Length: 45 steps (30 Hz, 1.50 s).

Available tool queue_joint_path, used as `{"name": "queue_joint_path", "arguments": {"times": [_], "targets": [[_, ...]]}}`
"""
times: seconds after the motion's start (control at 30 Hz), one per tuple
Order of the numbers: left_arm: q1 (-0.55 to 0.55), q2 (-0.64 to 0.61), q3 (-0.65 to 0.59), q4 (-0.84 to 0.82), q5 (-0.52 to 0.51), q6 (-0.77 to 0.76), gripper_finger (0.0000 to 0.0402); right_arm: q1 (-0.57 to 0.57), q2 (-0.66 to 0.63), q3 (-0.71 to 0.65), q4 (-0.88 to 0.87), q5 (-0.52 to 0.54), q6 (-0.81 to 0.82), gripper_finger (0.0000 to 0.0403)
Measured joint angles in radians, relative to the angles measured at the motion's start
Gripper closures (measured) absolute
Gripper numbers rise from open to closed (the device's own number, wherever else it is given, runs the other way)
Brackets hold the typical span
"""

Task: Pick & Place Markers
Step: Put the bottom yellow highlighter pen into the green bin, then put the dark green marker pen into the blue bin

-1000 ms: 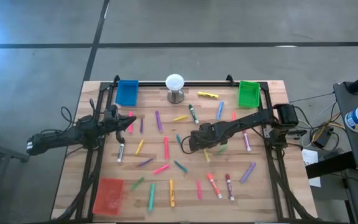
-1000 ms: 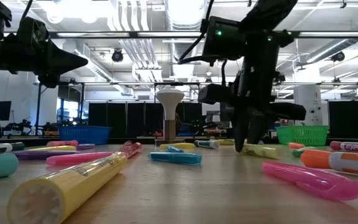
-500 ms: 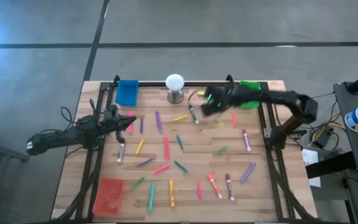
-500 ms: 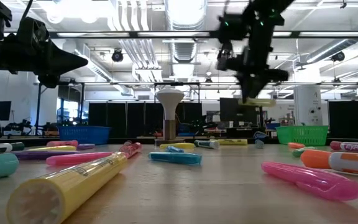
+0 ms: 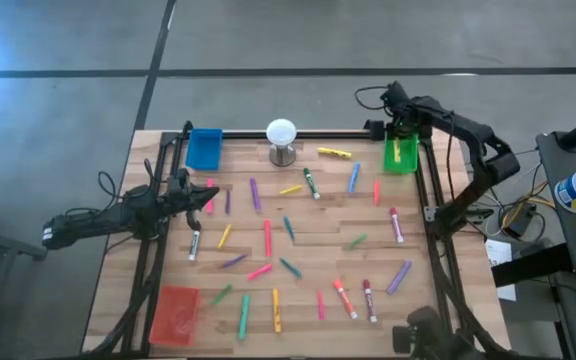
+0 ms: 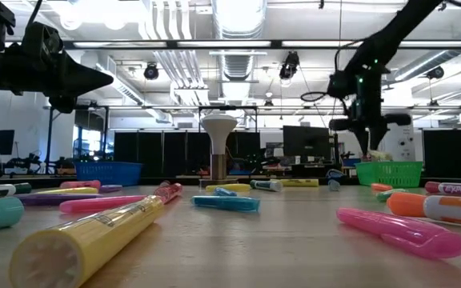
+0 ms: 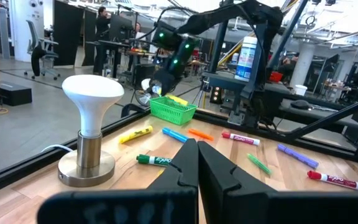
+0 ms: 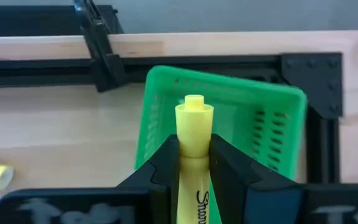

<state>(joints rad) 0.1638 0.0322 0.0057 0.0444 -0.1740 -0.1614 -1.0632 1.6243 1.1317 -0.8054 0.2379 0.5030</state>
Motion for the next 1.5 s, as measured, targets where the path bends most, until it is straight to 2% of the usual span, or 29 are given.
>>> {"name": "queue_joint_path", "arguments": {"times": [0.2,0.37,1.03,1.23,1.37,1.5], "targets": [[0.0,0.0,0.0,0.0,0.0,0.0,0.0401,-0.014,0.118,0.008,0.036,-0.013,-0.048,0.0338],[0.0,0.0,0.0,0.0,0.0,0.0,0.0401,-0.012,0.16,0.011,0.042,-0.014,-0.057,0.0338],[0.0,0.0,0.0,0.0,0.0,0.0,0.0401,-0.01,0.18,0.009,0.062,-0.032,-0.031,0.0336],[0.0,0.0,0.0,0.0,0.0,0.0,0.0401,-0.01,0.18,0.009,0.062,-0.01,-0.043,0.0306],[0.0,0.0,0.0,0.0,0.0,0.0,0.0401,-0.008,0.159,0.009,0.061,-0.002,-0.112,0.0282],[0.0,0.0,0.0,0.0,0.0,0.0,0.0401,0.013,0.113,0.005,0.061,-0.003,-0.19,0.0277]]}}
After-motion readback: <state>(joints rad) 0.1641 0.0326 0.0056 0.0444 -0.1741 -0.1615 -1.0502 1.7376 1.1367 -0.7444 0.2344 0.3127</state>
